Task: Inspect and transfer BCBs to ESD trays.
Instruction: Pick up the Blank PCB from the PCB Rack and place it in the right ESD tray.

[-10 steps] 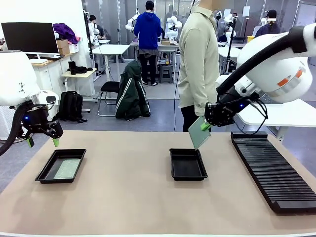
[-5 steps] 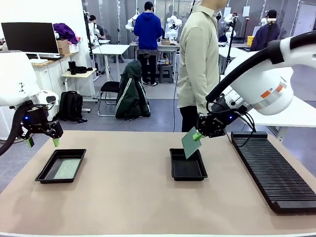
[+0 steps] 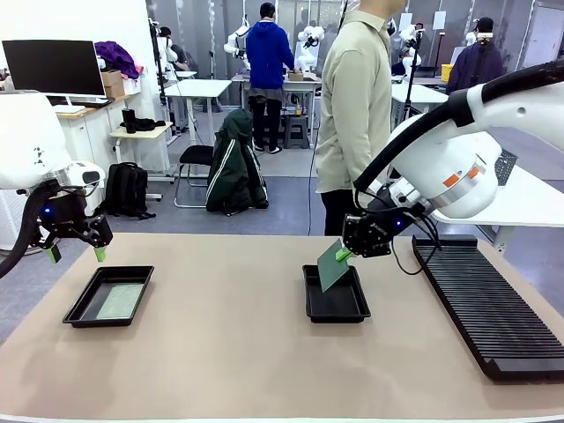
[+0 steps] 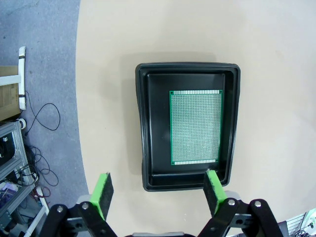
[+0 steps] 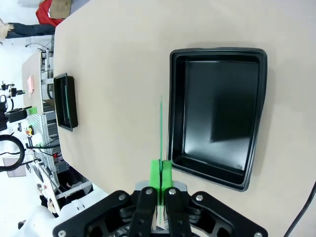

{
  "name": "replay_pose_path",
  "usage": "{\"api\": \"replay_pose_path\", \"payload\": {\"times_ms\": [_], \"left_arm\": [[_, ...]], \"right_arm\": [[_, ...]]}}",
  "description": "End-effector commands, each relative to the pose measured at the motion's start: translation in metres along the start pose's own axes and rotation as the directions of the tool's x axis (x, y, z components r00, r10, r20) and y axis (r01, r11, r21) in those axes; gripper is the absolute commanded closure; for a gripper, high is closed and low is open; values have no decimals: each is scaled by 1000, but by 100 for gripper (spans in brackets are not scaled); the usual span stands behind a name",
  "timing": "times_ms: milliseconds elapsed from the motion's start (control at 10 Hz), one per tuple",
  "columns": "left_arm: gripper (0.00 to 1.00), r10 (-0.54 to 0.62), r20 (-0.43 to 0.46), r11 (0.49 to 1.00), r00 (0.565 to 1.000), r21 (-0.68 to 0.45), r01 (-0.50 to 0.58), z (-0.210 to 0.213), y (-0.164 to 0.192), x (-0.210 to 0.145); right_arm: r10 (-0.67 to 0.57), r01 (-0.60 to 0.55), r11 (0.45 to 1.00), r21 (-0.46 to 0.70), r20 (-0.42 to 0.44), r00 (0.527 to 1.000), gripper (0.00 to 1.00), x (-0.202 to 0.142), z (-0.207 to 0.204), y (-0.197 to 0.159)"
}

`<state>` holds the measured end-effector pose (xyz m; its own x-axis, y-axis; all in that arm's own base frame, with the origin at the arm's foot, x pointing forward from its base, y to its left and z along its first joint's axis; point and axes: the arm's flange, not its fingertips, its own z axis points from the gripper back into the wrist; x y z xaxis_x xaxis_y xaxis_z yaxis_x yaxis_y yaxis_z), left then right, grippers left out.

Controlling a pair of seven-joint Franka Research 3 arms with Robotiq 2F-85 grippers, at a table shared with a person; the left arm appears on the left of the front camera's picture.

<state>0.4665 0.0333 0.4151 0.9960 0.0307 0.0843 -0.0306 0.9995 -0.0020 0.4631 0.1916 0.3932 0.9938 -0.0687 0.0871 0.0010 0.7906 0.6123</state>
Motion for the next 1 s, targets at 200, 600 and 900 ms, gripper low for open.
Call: {"api": "replay_pose_path", "payload": {"times_ms": [200, 600, 900], "left_arm": [[3, -1, 9, 1000, 1000, -7, 1, -2, 0, -1], [3, -1, 9, 1000, 1000, -7, 1, -2, 0, -1], [3, -1, 9, 1000, 1000, -7, 1, -2, 0, -1]], "right_arm": [[2, -4, 999, 53, 35, 999, 98, 8, -25, -16], [-30, 28, 998, 48, 50, 998, 98, 16, -42, -32], [-47, 45, 997, 55, 37, 998, 98, 22, -53, -40]]}}
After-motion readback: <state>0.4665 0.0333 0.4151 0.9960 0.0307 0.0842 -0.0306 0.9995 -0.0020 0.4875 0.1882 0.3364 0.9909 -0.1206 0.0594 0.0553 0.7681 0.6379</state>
